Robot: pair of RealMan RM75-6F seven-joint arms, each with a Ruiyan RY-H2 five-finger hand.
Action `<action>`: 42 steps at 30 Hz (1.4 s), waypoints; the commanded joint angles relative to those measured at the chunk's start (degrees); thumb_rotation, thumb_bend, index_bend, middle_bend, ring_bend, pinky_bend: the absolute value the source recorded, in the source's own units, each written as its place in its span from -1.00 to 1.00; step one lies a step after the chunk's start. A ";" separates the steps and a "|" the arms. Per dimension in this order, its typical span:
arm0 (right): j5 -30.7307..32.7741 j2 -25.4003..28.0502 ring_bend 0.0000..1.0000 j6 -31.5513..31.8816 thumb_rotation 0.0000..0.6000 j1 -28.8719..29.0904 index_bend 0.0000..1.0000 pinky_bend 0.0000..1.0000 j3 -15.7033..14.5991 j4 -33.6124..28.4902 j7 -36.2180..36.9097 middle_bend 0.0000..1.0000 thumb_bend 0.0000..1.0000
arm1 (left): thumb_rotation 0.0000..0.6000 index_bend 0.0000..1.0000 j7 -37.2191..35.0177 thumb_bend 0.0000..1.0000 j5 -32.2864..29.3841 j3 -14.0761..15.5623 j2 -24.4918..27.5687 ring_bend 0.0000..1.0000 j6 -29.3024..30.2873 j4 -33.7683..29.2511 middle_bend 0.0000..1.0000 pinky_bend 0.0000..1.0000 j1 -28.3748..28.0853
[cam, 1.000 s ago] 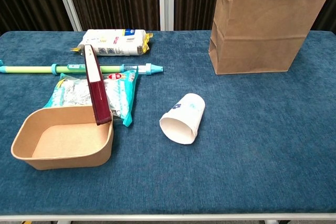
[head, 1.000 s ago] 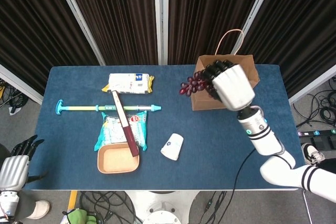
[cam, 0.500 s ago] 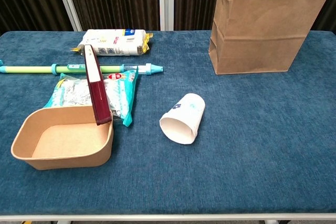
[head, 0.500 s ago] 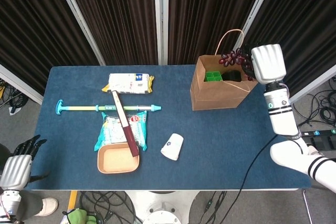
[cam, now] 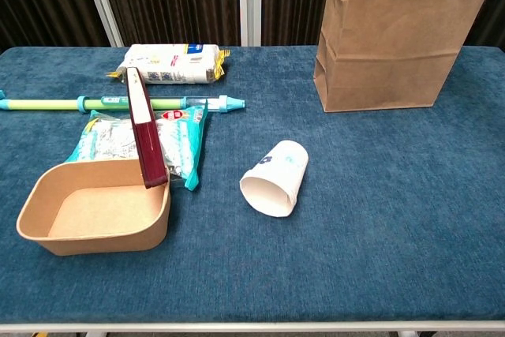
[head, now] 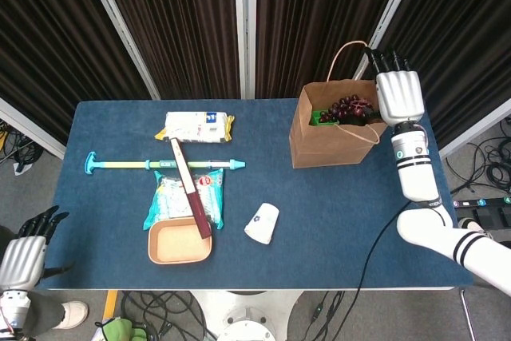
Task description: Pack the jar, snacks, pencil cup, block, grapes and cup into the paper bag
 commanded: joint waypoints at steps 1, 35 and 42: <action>-3.40 0.57 -1.00 2.56 1.00 -0.88 -1.00 -0.73 1.03 -2.04 4.70 -0.77 -1.00 | 1.00 -0.56 0.04 -0.92 0.12 -0.01 -0.02 -0.73 -0.03 0.02 -0.65 -0.71 -0.10; -38.57 -8.80 -0.83 -9.94 1.00 -1.26 -0.73 -0.56 -18.97 -12.99 13.94 -0.53 -1.00 | 1.00 -0.56 0.56 -0.92 0.44 0.05 0.01 -0.73 0.89 -0.46 -0.65 -0.71 0.14; -36.75 -13.12 -0.90 -14.04 1.00 0.43 -0.77 -0.64 -20.14 -8.24 8.70 -0.59 -1.00 | 1.00 -0.56 0.53 -0.92 -0.05 0.12 -0.02 -0.73 0.70 -0.41 -0.65 -0.71 0.35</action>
